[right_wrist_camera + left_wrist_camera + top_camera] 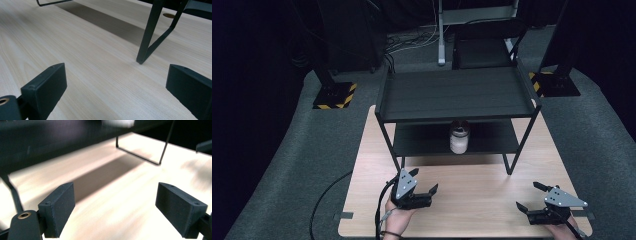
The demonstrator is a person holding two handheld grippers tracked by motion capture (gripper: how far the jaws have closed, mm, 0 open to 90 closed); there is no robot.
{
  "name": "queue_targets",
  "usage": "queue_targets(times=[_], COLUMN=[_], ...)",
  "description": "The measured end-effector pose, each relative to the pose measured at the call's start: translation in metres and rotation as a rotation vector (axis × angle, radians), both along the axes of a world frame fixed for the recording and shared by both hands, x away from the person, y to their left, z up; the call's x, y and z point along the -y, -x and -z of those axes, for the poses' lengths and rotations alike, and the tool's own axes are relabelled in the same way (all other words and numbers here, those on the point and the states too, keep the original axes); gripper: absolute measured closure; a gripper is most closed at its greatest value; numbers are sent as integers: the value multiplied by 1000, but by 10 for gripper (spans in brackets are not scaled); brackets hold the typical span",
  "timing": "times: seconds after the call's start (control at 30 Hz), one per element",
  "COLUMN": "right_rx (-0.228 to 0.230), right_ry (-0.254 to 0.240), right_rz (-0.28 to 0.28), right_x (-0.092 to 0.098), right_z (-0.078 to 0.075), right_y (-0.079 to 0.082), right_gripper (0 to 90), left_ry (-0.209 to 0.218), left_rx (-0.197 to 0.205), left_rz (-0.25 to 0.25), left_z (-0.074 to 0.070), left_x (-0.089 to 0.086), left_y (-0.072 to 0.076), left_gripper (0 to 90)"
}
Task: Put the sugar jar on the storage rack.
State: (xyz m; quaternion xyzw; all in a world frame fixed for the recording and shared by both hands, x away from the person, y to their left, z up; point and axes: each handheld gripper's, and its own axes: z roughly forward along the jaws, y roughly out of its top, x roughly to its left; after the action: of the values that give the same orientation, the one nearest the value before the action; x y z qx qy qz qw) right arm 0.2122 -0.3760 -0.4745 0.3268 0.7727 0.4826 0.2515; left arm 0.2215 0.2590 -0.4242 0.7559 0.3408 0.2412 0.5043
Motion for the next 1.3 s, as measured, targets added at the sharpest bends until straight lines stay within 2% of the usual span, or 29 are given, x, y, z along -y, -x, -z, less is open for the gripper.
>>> queue_targets(times=[0.07,0.17,0.27,0.3,0.37,0.47,0.6,0.73,1.07,1.1,1.13,1.17,1.3], right_rx=[0,-2,-3,-3,-2,2,-1,5,3,4,3,4,2], right_ry=[2,5,8,8,8,7,17,19,29,30,33,34,33], right_rz=[0,1,1,1,3,6,2,0,-2,-2,-3,-3,-2], right_x=[0,-1,-2,-2,-1,-1,-2,-3,-4,-5,-5,-5,-5], right_z=[0,0,0,0,0,0,-1,-1,-2,-1,-2,-2,-2], right_y=[0,0,0,0,0,1,0,1,0,0,0,0,0], right_gripper=[21,21,21,21,22,21,22,22,23,23,23,24,24], left_ry=[-15,-11,-11,-11,-37,-84,-87,-99,-92,-82,-46,-30,-13], left_rx=[-11,-45,-65,-65,-69,-69,-53,-69,-83,-85,-87,-85,-90], left_rz=[-14,-45,-61,-61,-57,-66,-91,-97,-95,-89,-92,-92,-96], left_z=[6,20,25,25,27,23,25,26,26,27,29,30,32], left_x=[-7,-23,-32,-32,-37,-37,-39,-38,-37,-38,-41,-42,-43], left_y=[7,15,19,19,26,30,35,30,29,28,28,28,27], left_gripper=[159,159,159,159,159,155,152,147,106,106,82,72,51])
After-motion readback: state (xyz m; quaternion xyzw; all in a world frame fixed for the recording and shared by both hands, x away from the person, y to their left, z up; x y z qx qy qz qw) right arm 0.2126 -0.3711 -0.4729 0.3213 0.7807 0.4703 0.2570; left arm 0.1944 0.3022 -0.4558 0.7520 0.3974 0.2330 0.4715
